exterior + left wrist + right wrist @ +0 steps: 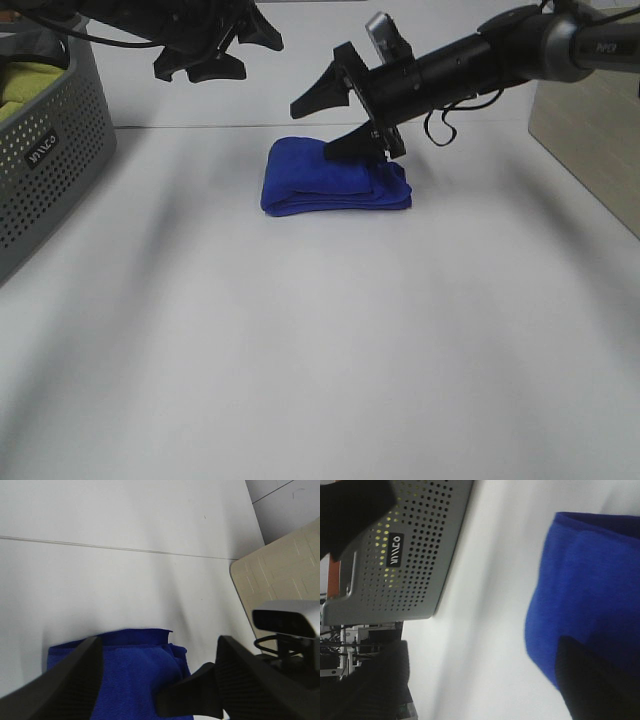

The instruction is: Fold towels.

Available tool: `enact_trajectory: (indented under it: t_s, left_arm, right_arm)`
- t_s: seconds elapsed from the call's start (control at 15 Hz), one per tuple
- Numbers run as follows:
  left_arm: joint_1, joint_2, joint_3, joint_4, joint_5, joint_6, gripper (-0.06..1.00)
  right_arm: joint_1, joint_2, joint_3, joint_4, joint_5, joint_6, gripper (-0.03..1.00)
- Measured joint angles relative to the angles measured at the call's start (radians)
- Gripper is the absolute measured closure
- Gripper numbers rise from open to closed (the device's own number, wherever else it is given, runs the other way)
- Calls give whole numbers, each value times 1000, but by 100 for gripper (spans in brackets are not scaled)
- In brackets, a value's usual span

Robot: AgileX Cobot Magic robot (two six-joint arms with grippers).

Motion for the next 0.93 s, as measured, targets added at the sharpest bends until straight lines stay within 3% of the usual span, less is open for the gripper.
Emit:
enact_trajectory:
  t_s: [0.4,0.6,0.93]
  left_arm:
    - [0,0,0,32,37,0,32]
    - [0,-9,0,54,76,0,32]
    - [0,-126,0,264,202,-15,32]
  right_arm:
    - [-62,78,0,11,-2,-9,21]
    - [-62,69,0,15,48,-10,21]
    - [-62,-117,0,-88,123,39,21]
